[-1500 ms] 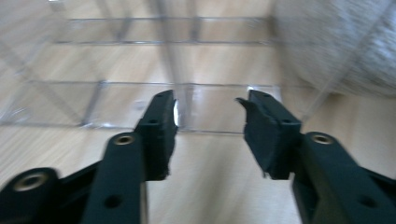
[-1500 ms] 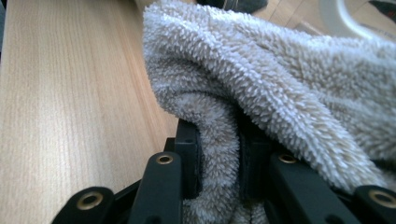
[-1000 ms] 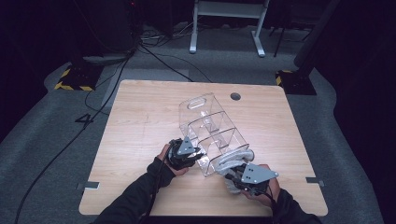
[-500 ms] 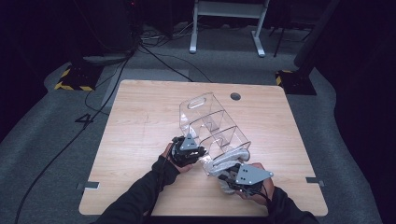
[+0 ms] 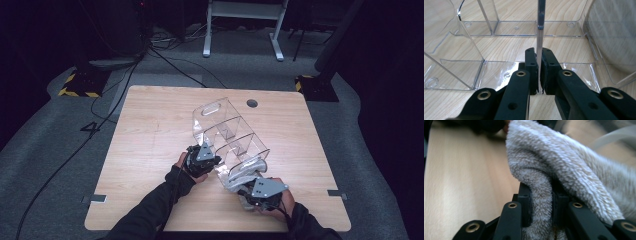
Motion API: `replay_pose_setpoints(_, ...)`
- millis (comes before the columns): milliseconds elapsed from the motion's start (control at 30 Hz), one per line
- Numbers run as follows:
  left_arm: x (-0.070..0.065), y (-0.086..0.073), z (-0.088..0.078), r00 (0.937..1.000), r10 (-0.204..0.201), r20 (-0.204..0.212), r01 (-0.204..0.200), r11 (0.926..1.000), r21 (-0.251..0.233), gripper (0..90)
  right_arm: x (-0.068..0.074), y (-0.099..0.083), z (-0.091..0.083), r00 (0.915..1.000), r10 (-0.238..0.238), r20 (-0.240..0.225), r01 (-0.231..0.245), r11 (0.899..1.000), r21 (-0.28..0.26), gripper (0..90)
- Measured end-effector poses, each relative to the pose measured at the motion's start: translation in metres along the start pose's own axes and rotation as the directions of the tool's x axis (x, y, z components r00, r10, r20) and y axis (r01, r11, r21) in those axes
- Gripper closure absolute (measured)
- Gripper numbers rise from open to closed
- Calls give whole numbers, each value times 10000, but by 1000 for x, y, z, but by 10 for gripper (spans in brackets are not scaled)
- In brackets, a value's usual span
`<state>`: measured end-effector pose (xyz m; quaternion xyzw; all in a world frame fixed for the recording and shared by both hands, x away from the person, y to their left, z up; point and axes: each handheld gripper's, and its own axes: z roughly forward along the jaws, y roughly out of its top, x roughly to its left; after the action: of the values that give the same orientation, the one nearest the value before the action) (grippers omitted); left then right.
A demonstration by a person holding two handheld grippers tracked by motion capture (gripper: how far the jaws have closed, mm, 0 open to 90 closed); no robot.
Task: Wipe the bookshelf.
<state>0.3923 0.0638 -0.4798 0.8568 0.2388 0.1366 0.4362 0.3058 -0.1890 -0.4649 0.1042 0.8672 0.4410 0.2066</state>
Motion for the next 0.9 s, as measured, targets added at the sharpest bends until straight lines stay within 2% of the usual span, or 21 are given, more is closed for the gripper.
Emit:
replay_pose_setpoints(100, 2, -1, 0, 9998, -43, 170, 44, 10000, -51, 860, -15, 6, -27, 9954, 463, 839, -389, 9953, -883, 749)
replay_pose_setpoints(167, 1, -1, 0, 9995, -143, 288, 145, 9998, -99, 866, -30, 7, -49, 9816, 1034, 1604, -784, 9848, -1549, 750)
replay_pose_setpoints(267, 0, -1, 0, 9995, -75, 294, 77, 9999, -66, 867, -42, 1, -62, 9583, 1457, 2457, -1013, 9776, -1846, 749)
replay_pose_setpoints(300, -1, -1, 0, 9996, -59, 284, 61, 10000, -61, 867, -42, 1, -62, 9583, 1457, 2457, -1013, 9776, -1846, 749)
replay_pose_setpoints(400, -3, -2, -1, 9995, -86, 291, 89, 9999, -90, 867, -50, -9, -61, 9493, 1770, 2597, -1352, 9759, -1712, 749)
replay_pose_setpoints(467, -3, -2, -1, 9994, -106, 326, 110, 9999, -111, 865, -52, -15, -56, 9500, 1651, 2649, -1301, 9809, -1449, 749)
replay_pose_setpoints(567, -3, -2, -1, 9994, -137, 329, 141, 9998, -112, 864, -55, -29, -43, 9507, 2193, 2191, -1999, 9739, -1077, 750)
replay_pose_setpoints(667, -2, -3, -1, 9992, -176, 364, 180, 9998, -121, 863, -53, -43, -27, 9511, 2446, 1888, -2451, 9693, -210, 749)
replay_pose_setpoints(733, -2, -3, -2, 9994, -194, 285, 197, 9997, -110, 863, -54, -50, -14, 9553, 2613, 1385, -2704, 9614, 508, 747)
replay_pose_setpoints(800, -2, -3, -2, 9996, -190, 231, 192, 9998, -106, 862, -52, -53, -6, 9563, 2657, 1222, -2762, 9579, 786, 746)
replay_pose_setpoints(900, -3, -4, -3, 9996, -252, 149, 254, 9996, -101, 863, -48, -49, -3, 9603, 2519, 1202, -2631, 9607, 888, 747)
